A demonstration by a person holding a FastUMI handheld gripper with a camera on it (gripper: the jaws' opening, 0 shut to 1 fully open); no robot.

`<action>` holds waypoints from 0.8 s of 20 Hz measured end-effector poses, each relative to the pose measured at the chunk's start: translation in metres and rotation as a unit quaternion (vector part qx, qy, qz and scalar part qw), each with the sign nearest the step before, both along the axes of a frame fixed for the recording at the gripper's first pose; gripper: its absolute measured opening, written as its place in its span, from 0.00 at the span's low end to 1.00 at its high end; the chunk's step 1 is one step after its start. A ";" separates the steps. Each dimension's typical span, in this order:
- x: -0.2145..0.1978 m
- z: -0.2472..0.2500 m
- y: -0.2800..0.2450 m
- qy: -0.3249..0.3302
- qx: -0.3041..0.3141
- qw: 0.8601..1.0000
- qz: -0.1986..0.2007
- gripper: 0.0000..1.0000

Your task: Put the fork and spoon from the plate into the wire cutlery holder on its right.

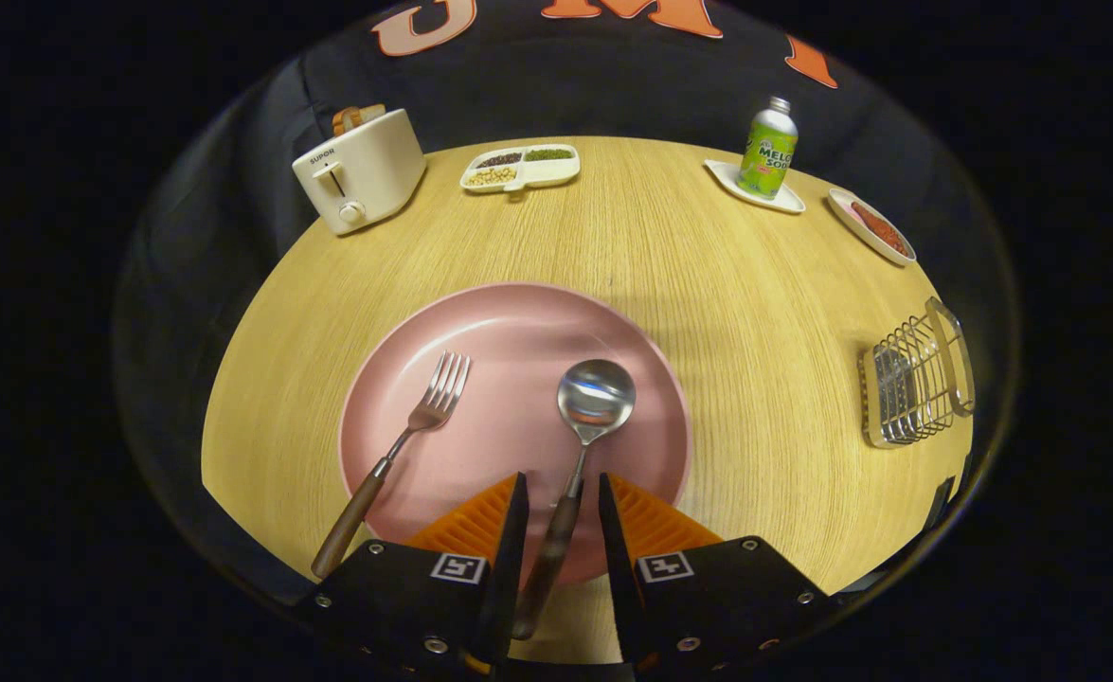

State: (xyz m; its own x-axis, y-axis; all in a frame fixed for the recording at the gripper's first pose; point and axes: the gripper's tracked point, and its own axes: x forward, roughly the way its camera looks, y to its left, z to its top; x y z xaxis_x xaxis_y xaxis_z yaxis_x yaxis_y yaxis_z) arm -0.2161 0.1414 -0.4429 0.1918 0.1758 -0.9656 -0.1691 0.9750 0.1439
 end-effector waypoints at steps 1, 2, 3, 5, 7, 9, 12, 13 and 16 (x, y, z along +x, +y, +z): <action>0.000 -0.002 -0.001 0.005 -0.004 1.000 0.000 0.43; -0.003 -0.003 -0.002 0.015 -0.010 1.000 0.000 0.37; 0.002 -0.004 -0.002 0.010 -0.011 1.000 -0.005 0.35; 0.003 -0.005 -0.005 0.016 -0.018 1.000 -0.008 0.24; 0.003 -0.006 -0.007 0.024 -0.019 1.000 -0.008 0.15; 0.003 -0.005 -0.007 0.028 -0.014 0.999 -0.010 0.09; 0.007 0.001 -0.010 0.015 -0.008 1.000 -0.010 0.05; 0.010 0.006 -0.011 0.010 -0.003 1.000 -0.010 0.05; 0.023 0.024 -0.023 -0.016 0.003 1.000 -0.013 0.05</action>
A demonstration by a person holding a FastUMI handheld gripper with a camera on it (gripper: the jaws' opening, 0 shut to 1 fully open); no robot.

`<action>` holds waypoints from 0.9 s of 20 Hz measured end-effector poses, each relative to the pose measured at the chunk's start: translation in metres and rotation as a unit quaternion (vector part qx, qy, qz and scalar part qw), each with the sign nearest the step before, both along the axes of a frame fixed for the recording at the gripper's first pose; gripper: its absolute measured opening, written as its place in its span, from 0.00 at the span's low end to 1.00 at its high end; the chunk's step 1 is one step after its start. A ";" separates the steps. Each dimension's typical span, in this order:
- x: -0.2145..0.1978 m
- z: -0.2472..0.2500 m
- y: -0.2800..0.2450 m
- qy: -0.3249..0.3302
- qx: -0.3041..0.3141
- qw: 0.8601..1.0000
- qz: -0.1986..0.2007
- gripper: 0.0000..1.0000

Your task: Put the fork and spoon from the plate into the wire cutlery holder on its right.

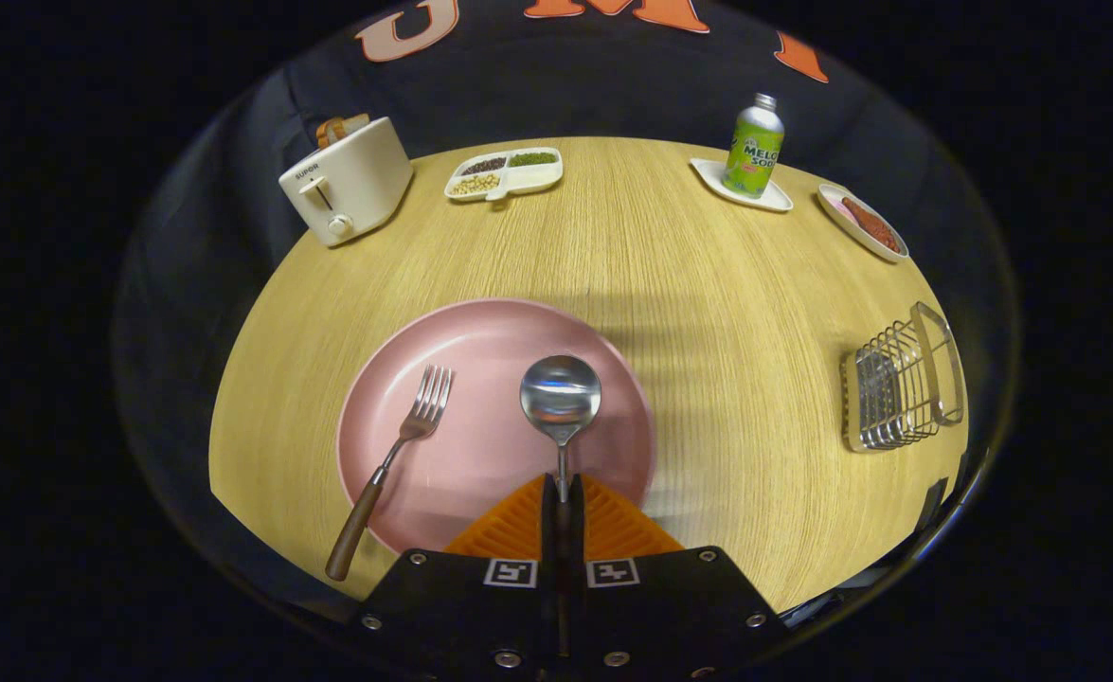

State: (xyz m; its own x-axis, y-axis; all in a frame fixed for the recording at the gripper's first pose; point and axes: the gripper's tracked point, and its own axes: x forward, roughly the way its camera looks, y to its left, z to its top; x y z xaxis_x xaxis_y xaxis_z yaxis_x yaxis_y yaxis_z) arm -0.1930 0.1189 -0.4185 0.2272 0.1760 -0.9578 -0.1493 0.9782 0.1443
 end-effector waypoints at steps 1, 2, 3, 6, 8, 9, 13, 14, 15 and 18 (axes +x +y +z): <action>0.006 0.008 -0.004 -0.010 0.004 1.000 -0.002 0.05; 0.012 0.016 -0.010 -0.020 0.006 1.000 -0.007 0.05; 0.018 0.023 -0.015 -0.028 0.013 0.999 -0.011 0.05; 0.033 0.044 -0.038 -0.047 0.027 0.998 -0.039 0.05; 0.044 0.060 -0.064 -0.067 0.020 0.996 -0.055 0.05; 0.050 0.068 -0.079 -0.079 0.015 0.995 -0.062 0.05; 0.064 0.091 -0.137 -0.111 -0.015 0.990 -0.086 0.05; 0.066 0.095 -0.152 -0.116 -0.025 0.989 -0.090 0.05; 0.069 0.098 -0.166 -0.119 -0.035 0.988 -0.095 0.05; 0.067 0.099 -0.205 -0.106 -0.067 0.987 -0.105 0.05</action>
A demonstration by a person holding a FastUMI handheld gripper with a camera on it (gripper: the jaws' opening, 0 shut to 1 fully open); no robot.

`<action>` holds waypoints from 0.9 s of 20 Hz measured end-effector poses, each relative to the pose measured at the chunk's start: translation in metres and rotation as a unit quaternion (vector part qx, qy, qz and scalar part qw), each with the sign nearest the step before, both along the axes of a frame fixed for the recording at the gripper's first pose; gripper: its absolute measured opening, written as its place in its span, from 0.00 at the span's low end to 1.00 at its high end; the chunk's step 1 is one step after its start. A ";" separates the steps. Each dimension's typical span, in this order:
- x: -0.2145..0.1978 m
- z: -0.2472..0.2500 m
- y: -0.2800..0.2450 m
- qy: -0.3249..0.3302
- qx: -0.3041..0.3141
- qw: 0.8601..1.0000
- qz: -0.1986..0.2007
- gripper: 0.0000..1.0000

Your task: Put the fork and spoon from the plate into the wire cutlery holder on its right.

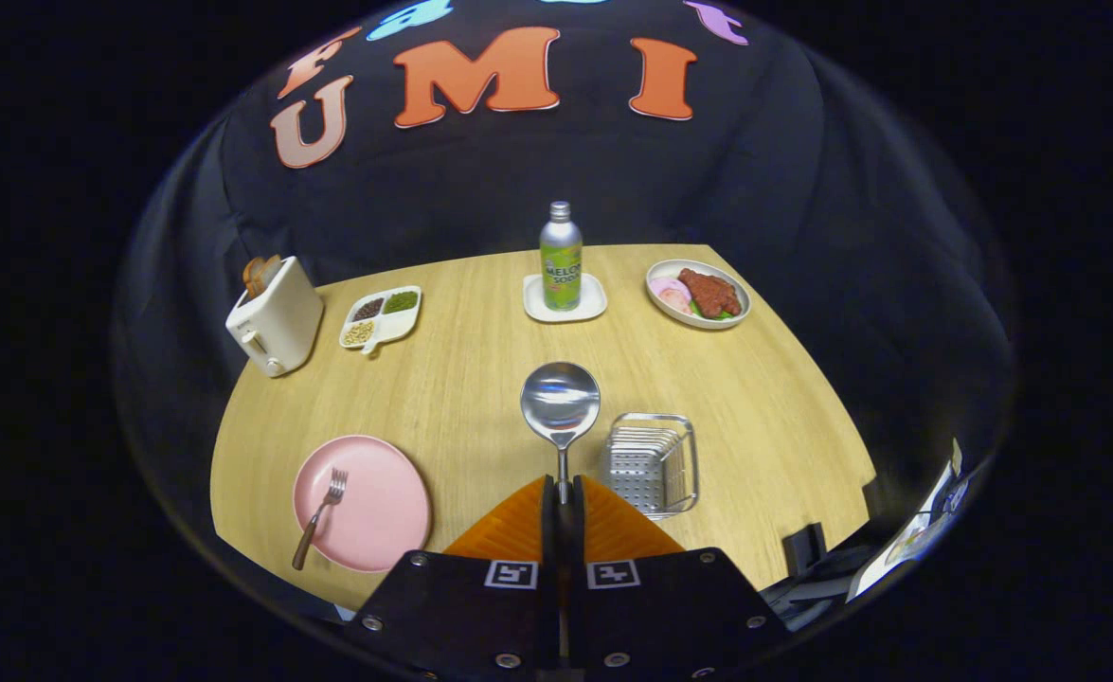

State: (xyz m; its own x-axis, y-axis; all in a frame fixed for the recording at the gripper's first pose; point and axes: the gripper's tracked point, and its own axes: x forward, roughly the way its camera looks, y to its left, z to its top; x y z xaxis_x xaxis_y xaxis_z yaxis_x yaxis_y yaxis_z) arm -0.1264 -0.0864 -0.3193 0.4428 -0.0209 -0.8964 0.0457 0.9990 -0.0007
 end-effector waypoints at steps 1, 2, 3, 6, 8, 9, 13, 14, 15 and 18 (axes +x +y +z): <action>-0.001 -0.001 -0.012 0.007 -0.009 1.000 -0.002 0.05; -0.003 -0.004 -0.023 0.017 -0.017 1.000 -0.002 0.05; -0.004 -0.006 -0.032 0.027 -0.023 0.999 -0.001 0.05; -0.006 -0.016 -0.049 0.058 -0.035 0.998 0.004 0.05; -0.005 -0.023 -0.054 0.073 -0.040 0.996 0.015 0.05; -0.008 -0.028 -0.056 0.086 -0.043 0.995 0.024 0.05; -0.013 -0.046 -0.058 0.118 -0.037 0.992 0.031 0.05; -0.012 -0.049 -0.058 0.122 -0.034 0.991 0.033 0.05; -0.012 -0.052 -0.059 0.125 -0.033 0.991 0.037 0.06; -0.002 -0.063 -0.062 0.126 -0.037 0.991 0.040 0.07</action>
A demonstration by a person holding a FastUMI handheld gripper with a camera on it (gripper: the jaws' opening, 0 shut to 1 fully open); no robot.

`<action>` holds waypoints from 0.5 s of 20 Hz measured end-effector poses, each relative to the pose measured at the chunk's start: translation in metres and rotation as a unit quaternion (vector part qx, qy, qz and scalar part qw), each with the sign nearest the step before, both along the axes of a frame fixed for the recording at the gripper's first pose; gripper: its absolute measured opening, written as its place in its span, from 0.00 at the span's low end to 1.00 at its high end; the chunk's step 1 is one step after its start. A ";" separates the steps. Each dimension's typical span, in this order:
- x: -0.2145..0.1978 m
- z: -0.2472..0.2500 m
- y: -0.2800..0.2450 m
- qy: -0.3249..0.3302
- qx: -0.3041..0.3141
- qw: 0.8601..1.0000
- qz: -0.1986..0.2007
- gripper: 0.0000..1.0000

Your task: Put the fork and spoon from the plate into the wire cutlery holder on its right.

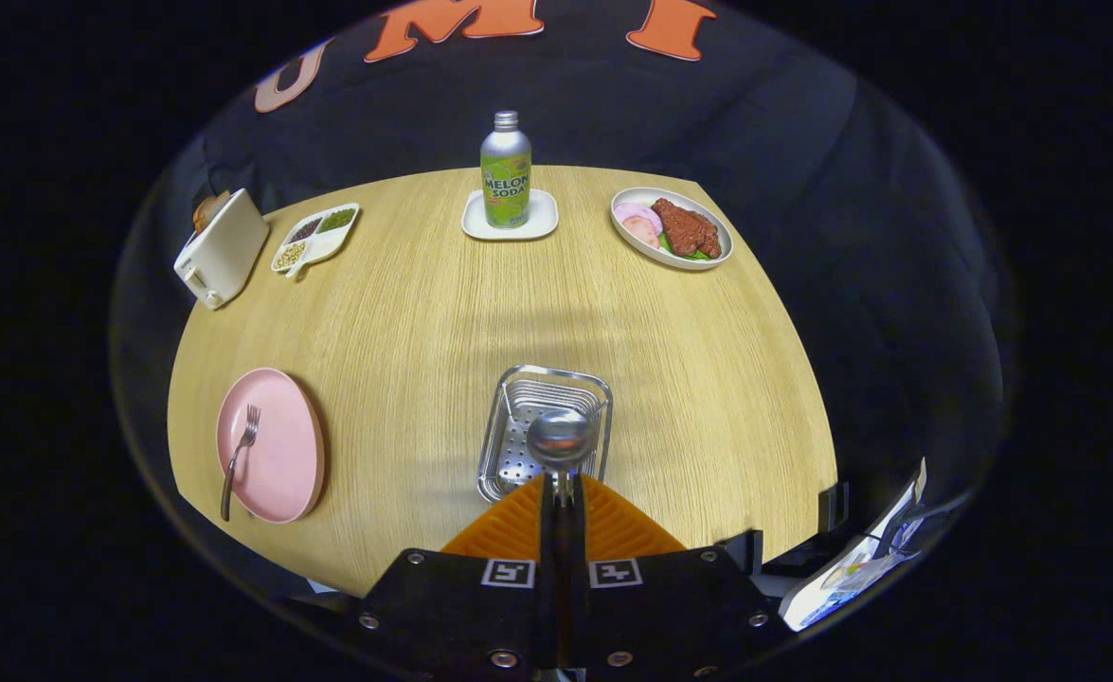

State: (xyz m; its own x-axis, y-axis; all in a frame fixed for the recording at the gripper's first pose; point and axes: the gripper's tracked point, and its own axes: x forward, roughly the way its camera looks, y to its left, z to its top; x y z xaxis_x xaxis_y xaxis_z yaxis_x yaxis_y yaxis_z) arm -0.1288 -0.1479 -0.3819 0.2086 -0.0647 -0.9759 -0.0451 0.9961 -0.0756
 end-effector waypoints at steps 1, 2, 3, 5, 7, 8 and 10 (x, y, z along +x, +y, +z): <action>0.003 -0.004 0.001 -0.001 0.002 1.000 0.004 0.06; 0.005 -0.008 0.002 -0.003 0.002 1.000 0.008 0.06; 0.007 -0.011 0.003 -0.003 0.002 1.000 0.009 0.06; 0.011 -0.012 0.005 -0.014 0.012 1.000 -0.001 0.07; 0.029 -0.009 0.006 -0.058 0.015 0.998 -0.019 0.07; 0.034 -0.006 0.005 -0.076 0.013 0.997 -0.025 0.07; 0.045 0.006 0.007 -0.114 0.023 0.992 -0.049 0.07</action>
